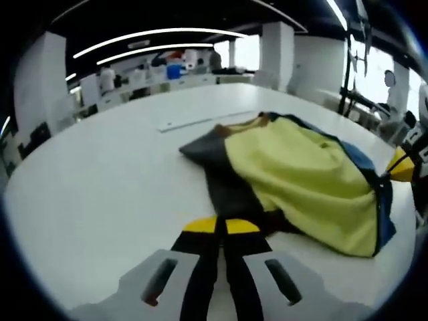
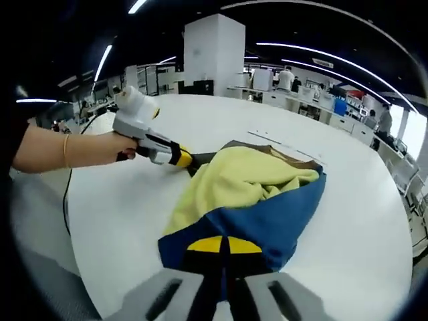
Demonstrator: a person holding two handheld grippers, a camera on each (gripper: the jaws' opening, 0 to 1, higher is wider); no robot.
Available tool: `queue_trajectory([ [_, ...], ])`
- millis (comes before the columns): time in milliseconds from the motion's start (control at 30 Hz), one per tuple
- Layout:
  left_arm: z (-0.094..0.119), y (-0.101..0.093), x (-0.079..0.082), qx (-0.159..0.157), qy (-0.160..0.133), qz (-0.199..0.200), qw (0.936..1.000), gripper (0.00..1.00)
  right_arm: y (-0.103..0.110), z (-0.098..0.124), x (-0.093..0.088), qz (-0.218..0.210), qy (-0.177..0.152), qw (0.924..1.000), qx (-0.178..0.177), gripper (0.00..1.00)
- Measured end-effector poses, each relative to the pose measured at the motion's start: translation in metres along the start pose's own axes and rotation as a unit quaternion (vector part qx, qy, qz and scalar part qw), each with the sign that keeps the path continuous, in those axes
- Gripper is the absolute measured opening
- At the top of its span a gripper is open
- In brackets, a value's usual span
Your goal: Fold the garment on the visible template until the final outline fits inside the template.
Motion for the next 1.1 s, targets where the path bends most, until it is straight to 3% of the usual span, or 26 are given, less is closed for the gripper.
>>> queue_trajectory([
  [167, 0.012, 0.004, 0.011, 0.006, -0.015, 0.003, 0.9999, 0.00, -0.041, 0.013, -0.004, -0.012, 0.010, 0.9990, -0.042, 0.00],
  [400, 0.024, 0.013, 0.021, 0.018, -0.029, 0.001, 0.9994, 0.00, -0.090, 0.028, -0.020, 0.016, 0.042, 0.9948, -0.091, 0.00],
  [700, 0.036, 0.028, 0.032, 0.042, -0.034, -0.004, 0.9986, 0.00, -0.172, 0.040, -0.057, -0.002, 0.096, 0.9805, -0.171, 0.00],
  [733, 0.037, 0.030, 0.033, 0.045, -0.034, -0.007, 0.9984, 0.00, -0.181, 0.042, -0.064, -0.019, 0.106, 0.9775, -0.182, 0.00],
  [1100, 0.044, 0.052, 0.035, 0.072, -0.032, -0.003, 0.9969, 0.00, -0.236, 0.035, -0.110, -0.065, 0.156, 0.9620, -0.215, 0.00],
])
Point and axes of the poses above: the point that each gripper's makers call its tool centre point, and the gripper's own axes: z roughly backward along the fingers, y roughly to its left, x roughly out of its top, the point moved 3 cm from there along z, roughly backward along the fingers, and after that the axes turned 13 degrees about z, right-handed, at the moved point
